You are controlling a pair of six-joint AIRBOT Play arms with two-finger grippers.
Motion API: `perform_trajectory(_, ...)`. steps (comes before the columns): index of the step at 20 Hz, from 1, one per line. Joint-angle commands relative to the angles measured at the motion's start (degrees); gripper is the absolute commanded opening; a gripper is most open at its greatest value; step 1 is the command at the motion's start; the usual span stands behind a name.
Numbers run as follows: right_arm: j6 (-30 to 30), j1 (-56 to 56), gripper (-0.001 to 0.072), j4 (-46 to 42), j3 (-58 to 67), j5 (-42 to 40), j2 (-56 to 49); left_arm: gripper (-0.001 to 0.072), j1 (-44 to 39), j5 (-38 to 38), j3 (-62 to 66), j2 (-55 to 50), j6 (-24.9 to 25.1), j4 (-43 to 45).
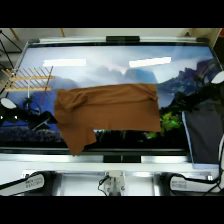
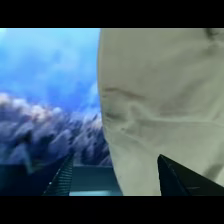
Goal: Fold the shirts.
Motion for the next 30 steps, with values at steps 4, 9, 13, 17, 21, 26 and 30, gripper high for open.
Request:
perform_trajectory(4,-1.0,0.0,0.0509,0.9,-2.0,-0.7,0.7,0.0438,-2.6,12.1,-6.7,0.6,1.5,-7.1)
perform_trajectory(9,-1.0,-0.6,0.0509,-5.8,-7.3,0.9,0.7,0.0124,-3.7,15.2,-6.6,0.6,-0.1,-7.2)
perform_trajectory(13,-2.1,0.3,0.0509,0.4,-17.7,-5.5,0.7,0.0030,-3.7,14.5,-6.6,0.7,-0.1,-7.2)
perform_trajectory(17,-3.3,0.2,0.0509,0.6,-23.8,-9.2,0.7,0.0029,-3.7,9.2,-5.0,1.2,4.6,-7.1)
perform_trajectory(21,-4.2,0.3,0.0509,6.8,-26.4,-13.5,0.7,0.0029,-3.7,9.2,-4.9,2.6,4.6,-7.1)
perform_trajectory(26,-4.6,0.5,0.0505,12.7,-28.5,-17.6,0.7,0.0029,-3.7,9.2,-4.9,3.7,4.5,-7.1)
perform_trajectory(30,-6.9,6.1,0.0109,11.3,-28.3,-18.7,0.7,0.0029,-3.7,8.1,-4.5,5.2,4.4,-7.2)
